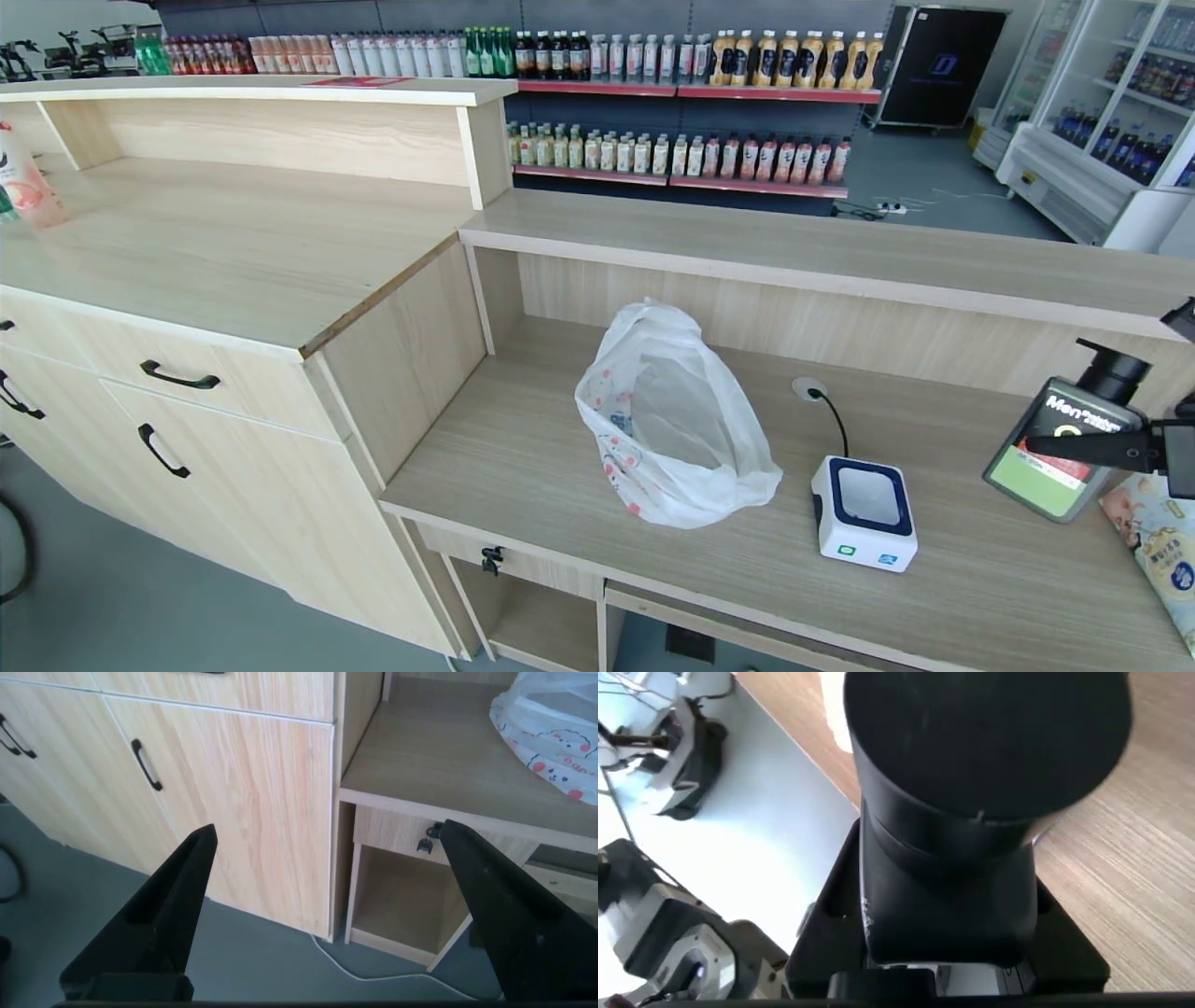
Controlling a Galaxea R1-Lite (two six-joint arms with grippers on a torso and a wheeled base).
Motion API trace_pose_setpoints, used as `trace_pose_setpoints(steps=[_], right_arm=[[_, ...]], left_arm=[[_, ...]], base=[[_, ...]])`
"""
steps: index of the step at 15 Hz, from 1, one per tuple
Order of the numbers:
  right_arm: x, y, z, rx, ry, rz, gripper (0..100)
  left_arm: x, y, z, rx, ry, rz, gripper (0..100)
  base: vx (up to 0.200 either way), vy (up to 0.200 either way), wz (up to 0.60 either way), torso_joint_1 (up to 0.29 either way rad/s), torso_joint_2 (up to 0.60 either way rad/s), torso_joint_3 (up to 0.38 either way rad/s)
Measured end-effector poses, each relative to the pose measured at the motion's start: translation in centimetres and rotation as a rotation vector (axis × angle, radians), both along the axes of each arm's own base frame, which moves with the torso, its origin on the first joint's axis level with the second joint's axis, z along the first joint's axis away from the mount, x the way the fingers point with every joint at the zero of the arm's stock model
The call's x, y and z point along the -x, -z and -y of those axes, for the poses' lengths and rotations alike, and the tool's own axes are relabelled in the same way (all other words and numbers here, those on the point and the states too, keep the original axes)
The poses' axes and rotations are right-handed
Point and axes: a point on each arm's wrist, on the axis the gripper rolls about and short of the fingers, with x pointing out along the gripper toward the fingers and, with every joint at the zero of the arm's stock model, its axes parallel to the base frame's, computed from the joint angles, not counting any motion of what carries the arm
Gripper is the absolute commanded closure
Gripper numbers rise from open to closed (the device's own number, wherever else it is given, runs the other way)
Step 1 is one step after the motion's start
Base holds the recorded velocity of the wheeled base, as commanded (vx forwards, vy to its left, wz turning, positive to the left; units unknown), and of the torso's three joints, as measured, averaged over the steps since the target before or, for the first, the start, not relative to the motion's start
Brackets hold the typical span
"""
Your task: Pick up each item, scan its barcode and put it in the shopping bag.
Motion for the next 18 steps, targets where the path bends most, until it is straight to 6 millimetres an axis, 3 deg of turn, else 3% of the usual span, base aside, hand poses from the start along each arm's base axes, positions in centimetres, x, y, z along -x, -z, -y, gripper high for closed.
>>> trace_pose_setpoints(steps=[4,8,11,13,18], right_arm=[[5.1,-4.0,-2.1,0.364,0.327,0.073,100],[6.1,-5.8,-3.7,0.401,0.363,0.239,100],[4.7,-6.3,-4.5,0.387,0.431,0.331,100],[2.6,-6.3,-5.3,0.372,0.461,0.381,100],[-4.0,-2.5,-7.1,0.334,0.403,0.369,100]], left_arm=[[0.0,0.0,0.0,0.0,0.0,0.0,0],[0.0,0.0,0.0,0.0,0.0,0.0,0],[0.0,0.0,0.0,0.0,0.0,0.0,0],[0.0,0.0,0.0,0.0,0.0,0.0,0],[0.0,0.0,0.0,0.0,0.0,0.0,0]], base=[[0.0,0.0,0.0,0.0,0.0,0.0],[0.0,0.0,0.45,-0.001,0.0,-0.002],[0.0,0.0,0.6,0.004,0.0,0.001],[0.0,0.0,0.6,0.0,0.0,0.002],[0.0,0.0,0.0,0.0,0.0,0.0]])
